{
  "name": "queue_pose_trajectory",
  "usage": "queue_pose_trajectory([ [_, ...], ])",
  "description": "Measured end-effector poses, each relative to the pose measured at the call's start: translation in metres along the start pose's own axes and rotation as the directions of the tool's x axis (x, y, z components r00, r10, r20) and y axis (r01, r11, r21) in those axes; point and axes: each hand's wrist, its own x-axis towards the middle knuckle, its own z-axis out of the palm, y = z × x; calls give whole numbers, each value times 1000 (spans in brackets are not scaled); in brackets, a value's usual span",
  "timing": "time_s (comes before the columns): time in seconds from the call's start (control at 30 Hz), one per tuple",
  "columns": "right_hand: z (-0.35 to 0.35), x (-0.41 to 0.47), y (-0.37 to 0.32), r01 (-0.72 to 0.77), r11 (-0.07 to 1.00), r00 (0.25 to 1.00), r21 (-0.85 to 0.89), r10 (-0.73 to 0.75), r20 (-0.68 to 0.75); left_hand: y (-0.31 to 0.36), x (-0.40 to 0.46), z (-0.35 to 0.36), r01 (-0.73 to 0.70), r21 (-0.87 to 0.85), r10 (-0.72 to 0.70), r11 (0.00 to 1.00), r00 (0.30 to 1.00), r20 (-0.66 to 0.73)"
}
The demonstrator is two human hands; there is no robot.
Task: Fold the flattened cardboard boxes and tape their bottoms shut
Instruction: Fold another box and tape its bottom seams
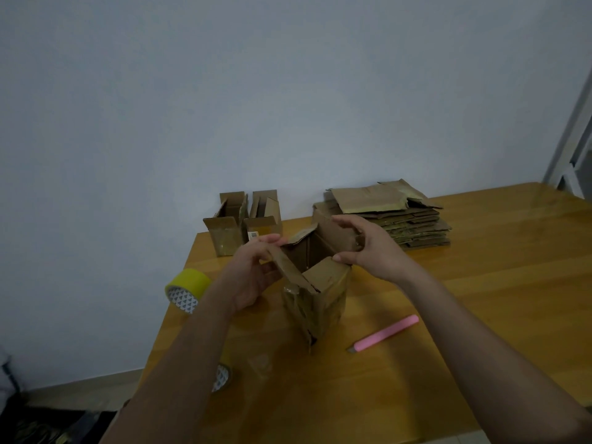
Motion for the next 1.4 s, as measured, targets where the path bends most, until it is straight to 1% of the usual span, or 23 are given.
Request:
queue_pose_trajectory([
  [0.07,7,-3,5,-33,999,988,33,37,-152,-1,2,-3,-7,30,7,1000,1000,-5],
  [0.13,15,-7,10,-66,998,953,19,69,-296,-4,5,-5,-23,108,25,994,1000,-15],
  [0.2,23,-11,15,-96,995,923,10,93,-374,-6,8,-6,-40,188,43,981,999,-11],
  [0.27,25,-14,16,-147,986,920,73,163,-355,-8,11,-6,-53,245,55,968,999,-1],
  [0.33,26,-17,10,-208,962,932,176,249,-262,-10,13,-6,-69,287,73,955,997,-4],
  [0.4,26,-20,3,-238,933,940,271,291,-176,-12,15,-7,-94,320,106,943,994,-19],
  [0.47,26,-22,-1,-244,917,947,315,296,-127,-15,15,-9,-106,347,125,932,992,-33],
  [0.63,26,-26,-6,-245,922,968,299,250,21,-18,15,-13,-139,442,180,886,982,-52],
  [0.7,26,-24,-3,-221,923,972,316,235,-6,-18,14,-14,-182,498,231,848,972,-38],
  [0.77,22,-19,-1,-214,916,962,340,258,-90,-16,13,-15,-227,511,273,829,962,-17],
  [0.93,9,-3,7,-200,899,891,389,332,-309,-8,9,-18,-280,471,318,836,948,-1],
  [1.0,8,-1,8,-184,880,886,437,342,-315,-8,9,-22,-294,494,327,818,945,19],
  [1.1,18,-7,10,-152,871,927,467,290,-238,-15,10,-26,-298,554,347,777,938,19],
  [1.17,28,-17,14,-82,864,955,497,210,-209,-19,9,-24,-306,553,376,775,926,-14],
  [1.23,38,-27,21,-9,848,980,531,113,-164,-20,9,-20,-330,573,419,750,907,-26],
  [1.27,42,-32,24,22,869,988,495,59,-146,-21,9,-19,-344,587,436,733,900,-18],
  [1.33,46,-39,30,66,933,993,354,-27,-114,-20,8,-17,-359,595,449,719,894,-4],
  [1.4,45,-40,30,77,959,992,274,-46,-117,-19,7,-17,-377,614,466,694,884,15],
])
